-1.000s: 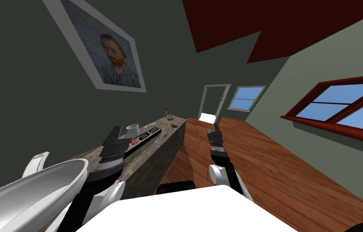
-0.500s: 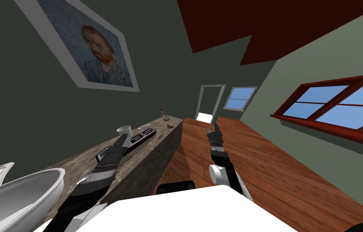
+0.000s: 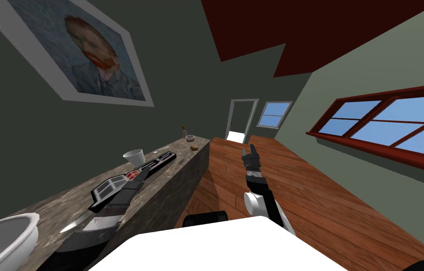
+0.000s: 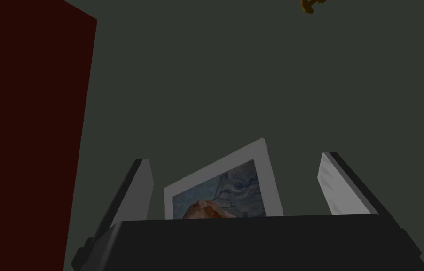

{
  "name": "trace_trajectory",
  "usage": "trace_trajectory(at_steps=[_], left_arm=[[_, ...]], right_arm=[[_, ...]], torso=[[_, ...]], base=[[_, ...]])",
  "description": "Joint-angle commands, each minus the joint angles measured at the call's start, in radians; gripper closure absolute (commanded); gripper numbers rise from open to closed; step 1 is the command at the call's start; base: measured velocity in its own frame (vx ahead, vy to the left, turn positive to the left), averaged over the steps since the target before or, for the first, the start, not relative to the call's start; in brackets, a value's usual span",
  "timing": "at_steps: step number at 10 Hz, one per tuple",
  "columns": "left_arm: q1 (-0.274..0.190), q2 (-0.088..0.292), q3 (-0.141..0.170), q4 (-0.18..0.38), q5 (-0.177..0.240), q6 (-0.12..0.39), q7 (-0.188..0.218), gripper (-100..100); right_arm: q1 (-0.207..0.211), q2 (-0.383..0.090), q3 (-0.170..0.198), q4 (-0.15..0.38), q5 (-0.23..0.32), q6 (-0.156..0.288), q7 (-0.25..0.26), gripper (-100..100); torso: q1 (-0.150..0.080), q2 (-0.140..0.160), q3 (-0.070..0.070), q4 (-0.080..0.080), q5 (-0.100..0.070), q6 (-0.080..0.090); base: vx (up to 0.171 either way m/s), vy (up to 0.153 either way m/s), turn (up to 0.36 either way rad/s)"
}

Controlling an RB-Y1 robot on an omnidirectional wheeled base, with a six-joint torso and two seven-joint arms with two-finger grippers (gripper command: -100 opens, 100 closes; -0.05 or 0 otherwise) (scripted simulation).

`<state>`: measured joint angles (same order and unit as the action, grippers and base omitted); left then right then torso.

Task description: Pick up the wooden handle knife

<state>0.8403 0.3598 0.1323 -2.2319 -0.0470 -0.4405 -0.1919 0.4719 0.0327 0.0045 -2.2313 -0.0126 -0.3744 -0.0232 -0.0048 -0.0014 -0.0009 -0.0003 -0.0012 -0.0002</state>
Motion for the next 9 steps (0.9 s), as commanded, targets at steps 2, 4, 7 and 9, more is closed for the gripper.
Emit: trace_trajectory(at_steps=[2, 4, 7, 9], left_arm=[[0.061, 0.041, 0.011, 0.003, -0.012, 0.024, -0.024, -100], [0.141, 0.105, 0.025, 0.005, -0.032, 0.066, -0.069, -100], [0.208, 0.147, 0.033, 0.007, -0.041, 0.087, -0.093, -100], [0.257, 0.185, 0.039, 0.010, -0.048, 0.106, -0.117, -100]], right_arm=[[0.000, 0.000, 0.000, 0.000, 0.000, 0.000, 0.000, 0], [0.000, 0.000, 0.000, 0.000, 0.000, 0.000, 0.000, 0], [0.000, 0.000, 0.000, 0.000, 0.000, 0.000, 0.000, 0], [0.000, 0.000, 0.000, 0.000, 0.000, 0.000, 0.000, 0]], torso=[[0.000, 0.000, 0.000, 0.000, 0.000, 0.000], [0.001, 0.000, 0.000, 0.000, 0.000, 0.000], [0.000, -0.001, 0.000, 0.000, 0.000, 0.000], [0.002, -0.001, -0.001, 0.000, 0.000, 0.000]], base=[[0.023, -0.072, -0.057], [0.054, -0.074, -0.109], [0.040, -0.070, -0.065], [0.060, -0.038, -0.070]])
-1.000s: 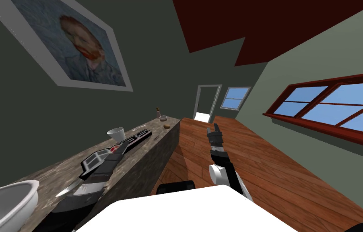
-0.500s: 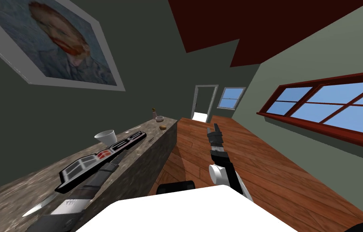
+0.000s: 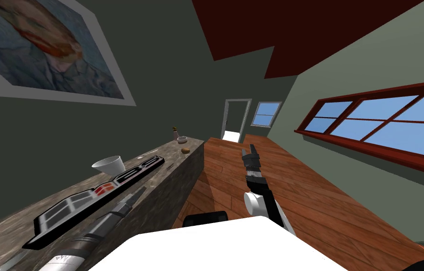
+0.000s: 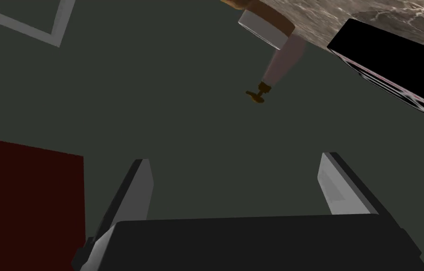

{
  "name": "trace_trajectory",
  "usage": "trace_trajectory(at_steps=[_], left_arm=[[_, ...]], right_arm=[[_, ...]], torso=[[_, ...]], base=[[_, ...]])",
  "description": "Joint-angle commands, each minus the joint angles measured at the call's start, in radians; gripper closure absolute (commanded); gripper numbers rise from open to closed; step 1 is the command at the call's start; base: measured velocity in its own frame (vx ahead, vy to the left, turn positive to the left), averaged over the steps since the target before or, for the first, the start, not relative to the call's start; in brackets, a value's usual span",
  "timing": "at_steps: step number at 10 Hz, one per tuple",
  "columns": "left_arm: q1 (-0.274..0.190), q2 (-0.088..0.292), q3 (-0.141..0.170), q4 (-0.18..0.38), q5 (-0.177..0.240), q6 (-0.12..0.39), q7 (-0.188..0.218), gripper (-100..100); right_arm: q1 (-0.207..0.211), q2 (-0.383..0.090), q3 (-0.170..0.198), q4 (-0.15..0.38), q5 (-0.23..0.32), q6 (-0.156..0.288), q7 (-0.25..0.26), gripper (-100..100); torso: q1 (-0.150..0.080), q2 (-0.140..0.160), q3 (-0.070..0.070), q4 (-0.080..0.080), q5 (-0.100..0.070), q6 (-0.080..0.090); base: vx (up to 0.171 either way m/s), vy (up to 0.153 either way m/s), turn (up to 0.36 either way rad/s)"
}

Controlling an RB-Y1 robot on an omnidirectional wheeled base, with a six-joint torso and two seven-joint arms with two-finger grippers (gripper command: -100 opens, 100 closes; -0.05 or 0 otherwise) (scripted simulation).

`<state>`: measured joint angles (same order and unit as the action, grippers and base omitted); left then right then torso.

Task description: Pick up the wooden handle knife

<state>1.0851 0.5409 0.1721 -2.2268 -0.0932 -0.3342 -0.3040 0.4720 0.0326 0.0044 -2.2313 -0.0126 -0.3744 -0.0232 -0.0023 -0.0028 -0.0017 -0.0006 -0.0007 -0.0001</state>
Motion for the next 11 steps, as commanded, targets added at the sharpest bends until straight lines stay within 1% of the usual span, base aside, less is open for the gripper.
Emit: trace_trajectory(at_steps=[1, 2, 3, 4, 5, 6, 7, 8, 9, 10, 11], left_arm=[[0.050, 0.042, 0.006, 0.009, -0.007, 0.019, -0.029, -100], [0.062, 0.042, 0.006, 0.009, -0.007, 0.019, -0.029, -100], [0.100, 0.082, 0.012, 0.014, -0.010, 0.038, -0.055, -100], [0.111, 0.082, 0.012, 0.014, -0.010, 0.038, -0.055, -100], [0.145, 0.123, 0.017, 0.020, -0.012, 0.055, -0.080, -100], [0.160, 0.123, 0.017, 0.020, -0.012, 0.055, -0.080, -100], [0.192, 0.165, 0.022, 0.027, -0.010, 0.072, -0.106, -100], [0.208, 0.165, 0.022, 0.027, -0.010, 0.072, -0.106, -100], [0.246, 0.207, 0.027, 0.035, -0.007, 0.087, -0.132, -100], [0.282, 0.232, 0.031, 0.044, -0.001, 0.101, -0.159, -100], [0.301, 0.251, 0.031, 0.044, -0.001, 0.101, -0.159, -100]], right_arm=[[0.000, 0.000, 0.000, 0.000, 0.000, 0.000, 0.000, 0], [0.000, 0.000, 0.000, 0.000, 0.000, 0.000, 0.000, 0], [0.000, 0.000, 0.000, 0.000, 0.000, 0.000, 0.000, 0], [0.000, 0.000, 0.000, 0.000, 0.000, 0.000, 0.000, 0], [0.000, 0.000, 0.000, 0.000, 0.000, 0.000, 0.000, 0], [0.000, 0.000, 0.000, 0.000, 0.000, 0.000, 0.000, 0], [0.000, 0.000, 0.000, 0.000, 0.000, 0.000, 0.000, 0], [0.000, 0.000, 0.000, 0.000, 0.000, 0.000, 0.000, 0], [0.000, 0.000, 0.000, 0.000, 0.000, 0.000, 0.000, 0], [0.000, 0.000, 0.000, 0.000, 0.000, 0.000, 0.000, 0], [0.000, 0.000, 0.000, 0.000, 0.000, 0.000, 0.000, 0]], torso=[[0.000, 0.000, 0.000, 0.000, 0.000, 0.000], [0.000, -0.001, 0.000, 0.000, 0.000, 0.000], [0.000, 0.000, 0.000, 0.000, 0.000, 0.000], [-0.001, -0.001, -0.001, 0.000, 0.000, 0.000], [0.000, -0.001, -0.001, 0.000, 0.000, 0.000], [0.000, -0.002, -0.001, 0.000, 0.000, 0.000], [0.000, -0.002, -0.001, 0.000, 0.000, 0.000], [0.000, -0.002, -0.001, 0.000, 0.000, 0.000], [0.000, -0.002, -0.001, 0.000, 0.000, 0.000], [0.001, -0.003, -0.002, -0.001, 0.000, 0.000], [0.001, -0.008, -0.004, -0.002, 0.000, 0.000]], base=[[0.069, -0.045, -0.073], [0.059, -0.039, -0.052], [0.079, -0.046, -0.109], [0.068, -0.030, -0.038], [0.091, -0.033, -0.067], [0.078, -0.035, -0.051], [0.086, -0.035, -0.084], [0.079, -0.026, -0.042], [0.115, -0.019, -0.085], [0.196, -0.026, -0.139], [0.140, -0.024, -0.031]])
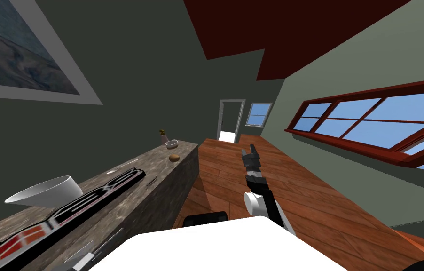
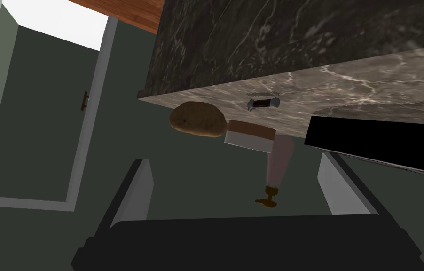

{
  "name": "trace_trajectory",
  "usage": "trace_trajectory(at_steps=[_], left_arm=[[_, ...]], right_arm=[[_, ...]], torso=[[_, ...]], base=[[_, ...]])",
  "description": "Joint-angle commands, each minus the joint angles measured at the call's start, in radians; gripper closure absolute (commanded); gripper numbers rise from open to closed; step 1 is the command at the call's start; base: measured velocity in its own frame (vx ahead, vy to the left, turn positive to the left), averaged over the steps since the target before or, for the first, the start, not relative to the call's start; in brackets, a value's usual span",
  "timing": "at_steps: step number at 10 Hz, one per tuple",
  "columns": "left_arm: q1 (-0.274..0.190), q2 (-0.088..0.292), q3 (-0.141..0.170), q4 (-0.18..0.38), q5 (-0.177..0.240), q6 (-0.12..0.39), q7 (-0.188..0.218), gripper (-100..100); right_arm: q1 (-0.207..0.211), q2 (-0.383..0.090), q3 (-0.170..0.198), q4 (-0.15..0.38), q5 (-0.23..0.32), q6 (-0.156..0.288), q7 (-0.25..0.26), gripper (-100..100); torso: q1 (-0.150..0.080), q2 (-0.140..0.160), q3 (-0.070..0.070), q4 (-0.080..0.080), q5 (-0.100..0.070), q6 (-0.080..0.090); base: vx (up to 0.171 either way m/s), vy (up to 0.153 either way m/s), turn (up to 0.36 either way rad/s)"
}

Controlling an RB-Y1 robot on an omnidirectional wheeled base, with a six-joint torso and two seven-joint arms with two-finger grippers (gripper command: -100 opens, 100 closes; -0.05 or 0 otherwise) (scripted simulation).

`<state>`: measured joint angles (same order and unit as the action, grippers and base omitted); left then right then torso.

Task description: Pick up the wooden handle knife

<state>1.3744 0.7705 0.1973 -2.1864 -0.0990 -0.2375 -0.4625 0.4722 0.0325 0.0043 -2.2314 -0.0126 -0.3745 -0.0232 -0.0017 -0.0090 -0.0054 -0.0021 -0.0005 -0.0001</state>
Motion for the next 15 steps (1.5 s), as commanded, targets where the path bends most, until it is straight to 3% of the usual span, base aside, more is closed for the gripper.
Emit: trace_trajectory(at_steps=[1, 2, 3, 4, 5, 6, 8, 9, 10, 11, 13, 14, 15], left_arm=[[0.050, 0.050, 0.009, 0.014, 0.013, 0.017, -0.026, -100], [0.057, 0.065, 0.009, 0.014, 0.013, 0.017, -0.026, -100], [0.099, 0.100, 0.011, 0.025, 0.022, 0.029, -0.052, -100], [0.100, 0.109, 0.011, 0.025, 0.022, 0.029, -0.052, -100], [0.138, 0.147, 0.014, 0.036, 0.034, 0.039, -0.078, -100], [0.141, 0.152, 0.014, 0.036, 0.034, 0.039, -0.078, -100], [0.210, 0.226, 0.017, 0.059, 0.061, 0.056, -0.129, -100], [0.219, 0.239, 0.017, 0.059, 0.061, 0.056, -0.129, -100], [0.256, 0.272, 0.018, 0.071, 0.076, 0.063, -0.153, -100], [0.256, 0.281, 0.018, 0.071, 0.076, 0.063, -0.153, -100], [0.325, 0.346, 0.021, 0.093, 0.106, 0.075, -0.201, -100], [0.325, 0.361, 0.021, 0.093, 0.106, 0.075, -0.201, -100], [0.358, 0.398, 0.022, 0.103, 0.122, 0.079, -0.223, -100]], right_arm=[[0.000, 0.000, 0.000, 0.000, 0.000, 0.000, 0.000, 0], [0.000, 0.000, 0.000, 0.000, 0.000, 0.000, 0.000, 0], [0.000, 0.000, 0.000, 0.000, 0.000, 0.000, 0.000, 0], [0.000, 0.000, 0.000, 0.000, 0.000, 0.000, 0.000, 0], [0.000, 0.000, 0.000, 0.000, 0.000, 0.000, 0.000, 0], [0.000, 0.000, 0.000, 0.000, 0.000, 0.000, 0.000, 0], [0.000, 0.000, 0.000, 0.000, 0.000, 0.000, 0.000, 0], [0.000, 0.000, 0.000, 0.000, 0.000, 0.000, 0.000, 0], [0.000, 0.000, 0.000, 0.000, 0.000, 0.000, 0.000, 0], [0.000, 0.000, 0.000, 0.000, 0.000, 0.000, 0.000, 0], [0.000, 0.000, 0.000, 0.000, 0.000, 0.000, 0.000, 0], [0.000, 0.000, 0.000, 0.000, 0.000, 0.000, 0.000, 0], [0.000, 0.000, 0.000, 0.000, 0.000, 0.000, 0.000, 0]], torso=[[0.000, 0.000, 0.000, 0.000, 0.000, 0.000], [0.000, 0.000, 0.000, 0.000, 0.000, 0.000], [0.000, 0.002, 0.001, 0.001, 0.000, 0.000], [0.000, 0.002, 0.001, 0.001, 0.000, 0.000], [0.001, 0.003, 0.002, 0.001, 0.000, 0.000], [0.001, 0.000, 0.001, 0.000, 0.000, 0.000], [0.002, 0.000, 0.000, 0.000, 0.000, 0.000], [0.003, -0.003, -0.002, -0.001, 0.001, 0.000], [0.003, -0.002, -0.001, 0.000, 0.001, 0.000], [0.002, -0.003, -0.002, -0.001, 0.001, 0.000], [0.003, -0.001, -0.001, 0.000, 0.001, 0.000], [0.002, -0.004, -0.002, -0.001, 0.001, 0.000], [0.001, -0.002, -0.002, -0.001, 0.000, 0.000]], base=[[0.132, -0.028, -0.067], [0.104, -0.020, -0.031], [0.107, -0.014, -0.062], [0.106, -0.004, -0.042], [0.150, -0.002, -0.077], [0.128, 0.010, -0.034], [0.179, 0.014, -0.081], [0.168, 0.029, -0.034], [0.188, 0.009, -0.065], [0.152, 0.002, -0.035], [0.187, 0.020, -0.075], [0.173, -0.007, -0.035], [0.163, -0.006, -0.056]])
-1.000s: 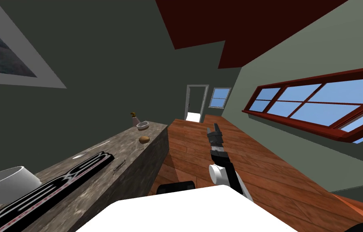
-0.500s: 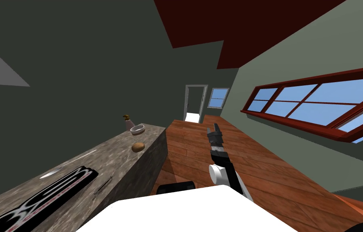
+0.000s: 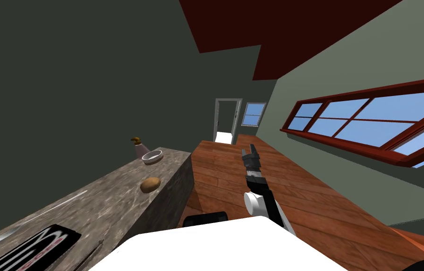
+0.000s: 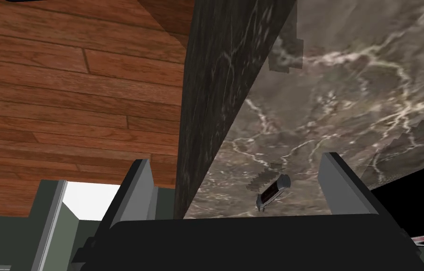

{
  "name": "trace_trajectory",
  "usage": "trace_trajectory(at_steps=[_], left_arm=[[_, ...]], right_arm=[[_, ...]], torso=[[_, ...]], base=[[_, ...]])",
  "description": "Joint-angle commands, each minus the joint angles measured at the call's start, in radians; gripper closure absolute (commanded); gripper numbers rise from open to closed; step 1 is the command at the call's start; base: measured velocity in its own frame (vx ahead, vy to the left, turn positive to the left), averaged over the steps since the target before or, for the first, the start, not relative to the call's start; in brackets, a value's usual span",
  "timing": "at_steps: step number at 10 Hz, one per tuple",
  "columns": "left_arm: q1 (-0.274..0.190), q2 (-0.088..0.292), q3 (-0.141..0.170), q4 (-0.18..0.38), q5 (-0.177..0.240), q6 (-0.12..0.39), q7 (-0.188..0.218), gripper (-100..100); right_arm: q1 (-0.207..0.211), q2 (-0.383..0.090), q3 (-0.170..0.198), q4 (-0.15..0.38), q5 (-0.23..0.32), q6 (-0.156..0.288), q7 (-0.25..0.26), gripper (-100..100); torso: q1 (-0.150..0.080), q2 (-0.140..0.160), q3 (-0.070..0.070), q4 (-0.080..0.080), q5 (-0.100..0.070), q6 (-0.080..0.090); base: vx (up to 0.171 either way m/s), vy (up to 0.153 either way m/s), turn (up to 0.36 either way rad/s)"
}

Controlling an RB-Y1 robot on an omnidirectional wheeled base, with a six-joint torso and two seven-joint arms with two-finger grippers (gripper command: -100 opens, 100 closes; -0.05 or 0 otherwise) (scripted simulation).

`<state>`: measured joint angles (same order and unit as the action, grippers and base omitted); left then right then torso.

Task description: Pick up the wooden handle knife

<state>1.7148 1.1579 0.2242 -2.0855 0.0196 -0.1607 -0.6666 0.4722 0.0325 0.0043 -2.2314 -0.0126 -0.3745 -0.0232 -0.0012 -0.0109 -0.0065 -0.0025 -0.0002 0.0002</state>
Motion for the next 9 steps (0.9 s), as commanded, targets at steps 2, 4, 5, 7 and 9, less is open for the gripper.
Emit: trace_trajectory(at_steps=[2, 4, 5, 7, 9], left_arm=[[0.077, 0.077, -0.003, 0.019, 0.031, 0.011, -0.061, -100], [0.129, 0.143, -0.002, 0.032, 0.056, 0.017, -0.098, -100], [0.151, 0.170, -0.001, 0.037, 0.066, 0.020, -0.115, -100], [0.189, 0.215, 0.001, 0.045, 0.083, 0.024, -0.141, -100], [0.222, 0.258, 0.002, 0.050, 0.095, 0.028, -0.164, -100]], right_arm=[[0.000, 0.000, 0.000, 0.000, 0.000, 0.000, 0.000, 0], [0.000, 0.000, 0.000, 0.000, 0.000, 0.000, 0.000, 0], [0.000, 0.000, 0.000, 0.000, 0.000, 0.000, 0.000, 0], [0.000, 0.000, 0.000, 0.000, 0.000, 0.000, 0.000, 0], [0.000, 0.000, 0.000, 0.000, 0.000, 0.000, 0.000, 0]], torso=[[0.000, -0.003, -0.002, -0.001, 0.000, 0.000], [0.002, -0.005, -0.003, -0.001, 0.000, 0.000], [0.004, -0.005, -0.003, -0.001, 0.001, 0.000], [0.002, -0.003, -0.002, -0.001, 0.000, 0.000], [0.001, 0.001, 0.000, 0.000, 0.000, 0.000]], base=[[0.247, 0.004, -0.082], [0.239, 0.048, -0.071], [0.229, 0.042, -0.066], [0.197, 0.028, -0.051], [0.140, 0.017, -0.044]])
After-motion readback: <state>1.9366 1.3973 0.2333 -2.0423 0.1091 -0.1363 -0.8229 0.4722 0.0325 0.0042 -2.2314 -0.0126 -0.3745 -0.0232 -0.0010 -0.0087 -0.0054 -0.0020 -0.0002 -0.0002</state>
